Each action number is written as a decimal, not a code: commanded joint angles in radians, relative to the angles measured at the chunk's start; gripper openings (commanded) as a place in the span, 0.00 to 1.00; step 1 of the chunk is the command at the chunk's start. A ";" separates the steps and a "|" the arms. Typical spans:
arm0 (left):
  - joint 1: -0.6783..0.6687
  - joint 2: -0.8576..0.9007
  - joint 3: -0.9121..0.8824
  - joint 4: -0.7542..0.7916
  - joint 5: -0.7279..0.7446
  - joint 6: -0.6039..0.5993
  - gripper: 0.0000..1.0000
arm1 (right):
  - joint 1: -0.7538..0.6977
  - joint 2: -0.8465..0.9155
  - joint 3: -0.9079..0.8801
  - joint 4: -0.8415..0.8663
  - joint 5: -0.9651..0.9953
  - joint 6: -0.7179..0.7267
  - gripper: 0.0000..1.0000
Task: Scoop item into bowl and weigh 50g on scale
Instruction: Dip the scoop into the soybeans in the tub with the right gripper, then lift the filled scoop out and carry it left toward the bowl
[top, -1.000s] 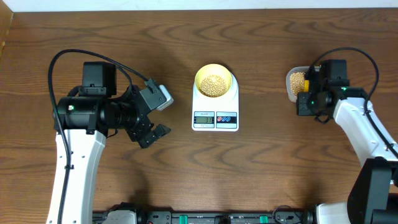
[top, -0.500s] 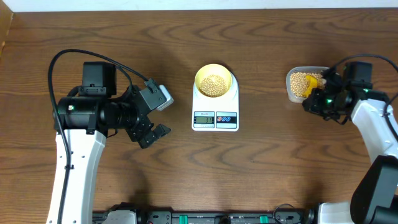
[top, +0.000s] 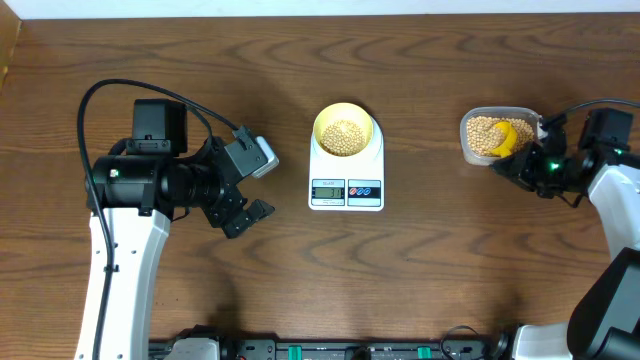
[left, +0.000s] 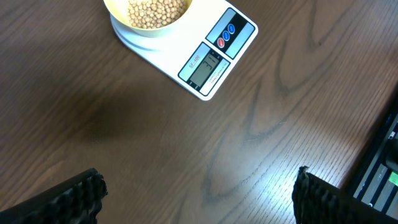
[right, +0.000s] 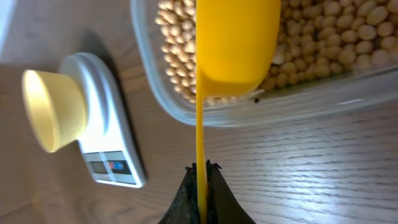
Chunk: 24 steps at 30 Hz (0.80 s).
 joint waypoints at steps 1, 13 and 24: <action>0.005 0.003 0.005 -0.003 0.008 0.010 0.98 | -0.038 0.000 0.003 0.000 -0.131 -0.008 0.01; 0.005 0.003 0.006 -0.003 0.008 0.010 0.98 | -0.116 0.000 0.003 -0.016 -0.270 -0.027 0.01; 0.005 0.003 0.005 -0.003 0.008 0.010 0.98 | -0.134 0.000 0.003 -0.025 -0.449 -0.050 0.01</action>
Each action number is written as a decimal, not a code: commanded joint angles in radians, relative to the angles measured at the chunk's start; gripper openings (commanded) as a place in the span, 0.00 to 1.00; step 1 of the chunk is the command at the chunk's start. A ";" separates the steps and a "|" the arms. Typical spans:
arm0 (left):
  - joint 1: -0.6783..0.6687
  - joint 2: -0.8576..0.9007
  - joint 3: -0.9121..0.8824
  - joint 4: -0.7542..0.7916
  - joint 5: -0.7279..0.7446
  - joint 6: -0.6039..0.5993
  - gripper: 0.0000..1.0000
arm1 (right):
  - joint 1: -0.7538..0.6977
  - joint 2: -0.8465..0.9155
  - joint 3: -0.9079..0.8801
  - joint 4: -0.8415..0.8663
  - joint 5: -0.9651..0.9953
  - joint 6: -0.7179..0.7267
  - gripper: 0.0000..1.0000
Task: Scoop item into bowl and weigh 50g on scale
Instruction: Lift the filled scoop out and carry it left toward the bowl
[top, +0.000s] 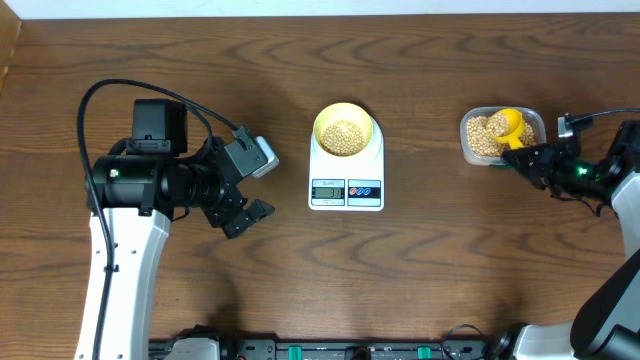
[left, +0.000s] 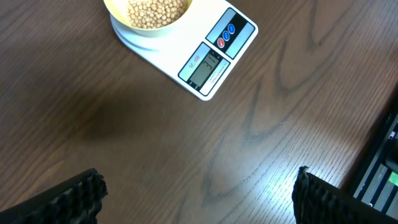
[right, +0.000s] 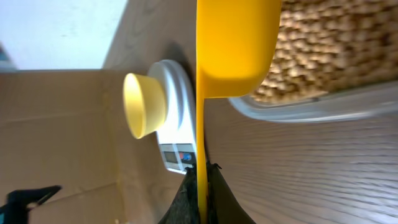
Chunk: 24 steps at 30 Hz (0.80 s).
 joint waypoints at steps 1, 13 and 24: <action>0.005 0.003 0.005 -0.003 0.008 0.010 0.98 | -0.008 0.000 0.003 -0.004 -0.117 -0.025 0.01; 0.005 0.003 0.005 -0.003 0.008 0.010 0.98 | 0.014 0.000 0.003 -0.034 -0.262 -0.025 0.01; 0.005 0.003 0.006 -0.003 0.008 0.010 0.98 | 0.107 0.000 0.003 -0.043 -0.292 -0.024 0.01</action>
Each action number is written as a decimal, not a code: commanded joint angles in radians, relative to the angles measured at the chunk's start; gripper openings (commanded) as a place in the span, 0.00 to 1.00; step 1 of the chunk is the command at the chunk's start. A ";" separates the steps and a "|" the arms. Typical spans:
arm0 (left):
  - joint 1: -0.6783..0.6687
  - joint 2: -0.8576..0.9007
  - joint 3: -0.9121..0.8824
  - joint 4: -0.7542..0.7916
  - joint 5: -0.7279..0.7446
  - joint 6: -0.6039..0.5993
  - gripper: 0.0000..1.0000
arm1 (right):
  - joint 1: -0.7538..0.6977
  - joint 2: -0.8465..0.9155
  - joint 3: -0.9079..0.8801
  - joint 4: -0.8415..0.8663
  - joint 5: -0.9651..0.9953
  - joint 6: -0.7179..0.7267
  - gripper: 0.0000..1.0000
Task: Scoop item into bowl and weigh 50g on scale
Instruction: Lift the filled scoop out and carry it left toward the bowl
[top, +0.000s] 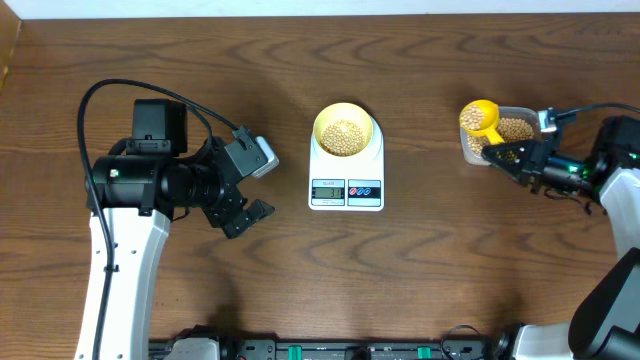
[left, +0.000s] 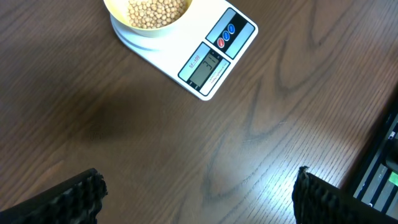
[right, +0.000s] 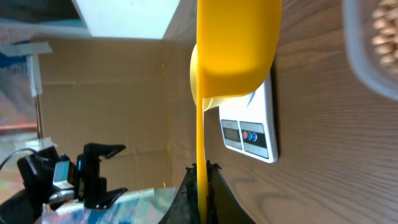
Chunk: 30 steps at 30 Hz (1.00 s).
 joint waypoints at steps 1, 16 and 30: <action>0.005 0.003 0.005 -0.003 0.008 0.010 0.98 | 0.040 0.000 0.003 0.002 -0.050 -0.016 0.01; 0.005 0.003 0.006 -0.003 0.008 0.010 0.98 | 0.197 0.000 0.003 0.118 -0.052 0.035 0.01; 0.005 0.003 0.005 -0.003 0.008 0.010 0.98 | 0.370 0.000 0.003 0.198 0.063 0.077 0.01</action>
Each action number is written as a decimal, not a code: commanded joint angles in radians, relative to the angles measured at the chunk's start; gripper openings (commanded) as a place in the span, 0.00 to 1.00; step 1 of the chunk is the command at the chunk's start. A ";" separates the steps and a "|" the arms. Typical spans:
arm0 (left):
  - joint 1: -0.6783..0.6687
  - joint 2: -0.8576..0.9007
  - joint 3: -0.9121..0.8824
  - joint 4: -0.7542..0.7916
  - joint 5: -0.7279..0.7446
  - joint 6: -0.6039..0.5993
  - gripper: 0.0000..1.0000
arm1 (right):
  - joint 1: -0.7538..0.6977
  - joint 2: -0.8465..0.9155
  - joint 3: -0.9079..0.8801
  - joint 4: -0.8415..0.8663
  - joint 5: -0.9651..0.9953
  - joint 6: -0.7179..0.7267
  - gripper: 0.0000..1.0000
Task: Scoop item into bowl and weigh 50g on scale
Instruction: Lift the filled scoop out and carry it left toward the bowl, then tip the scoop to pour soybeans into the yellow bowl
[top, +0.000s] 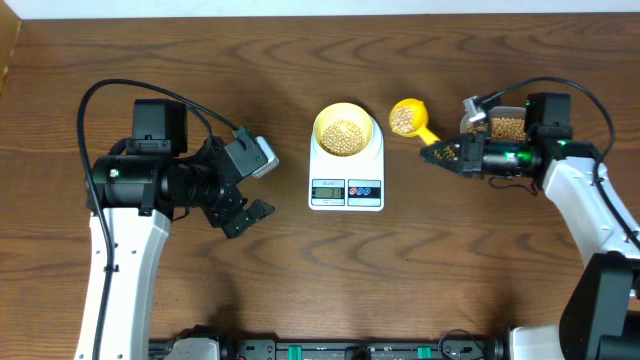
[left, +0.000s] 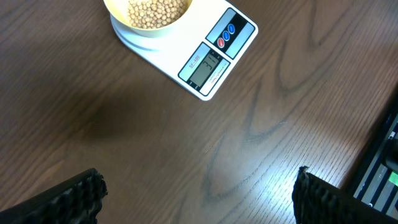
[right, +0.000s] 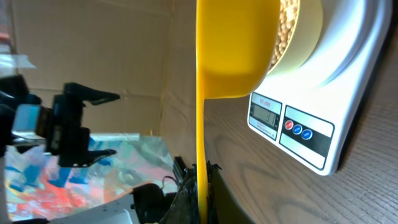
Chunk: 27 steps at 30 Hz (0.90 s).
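Note:
A white scale (top: 346, 175) stands mid-table with a yellow bowl (top: 346, 128) of soybeans on its platform. My right gripper (top: 440, 155) is shut on the handle of a yellow scoop (top: 405, 117), loaded with beans, hanging just right of the bowl. In the right wrist view the scoop (right: 236, 46) hangs in front of the bowl (right: 298, 34) and scale (right: 311, 124). My left gripper (top: 247, 190) hangs open left of the scale, its fingers (left: 74, 196) wide apart over bare wood with nothing between them.
A clear container of soybeans (top: 505, 128) sits at the right, partly hidden behind my right arm. The table's front edge carries dark equipment (top: 330, 350). The left arm's base and cable occupy the left side.
My right gripper has carried the loaded scoop leftward, from over the left rim of the bean container to just right of the bowl. The left arm has not moved.
The scoop was first dug into the beans in the container. Then it was raised, filled, above the container, and afterwards over its left rim. Now it hangs beside the bowl on the scale. The left gripper stayed open and still throughout.

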 joint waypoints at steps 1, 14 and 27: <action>0.005 0.003 0.005 -0.003 0.008 0.010 0.98 | 0.047 0.000 0.003 0.004 0.062 0.007 0.01; 0.005 0.003 0.005 -0.003 0.008 0.010 0.98 | 0.235 0.000 0.003 0.108 0.262 0.010 0.01; 0.005 0.003 0.005 -0.003 0.008 0.010 0.98 | 0.345 0.000 0.003 0.354 0.570 0.069 0.01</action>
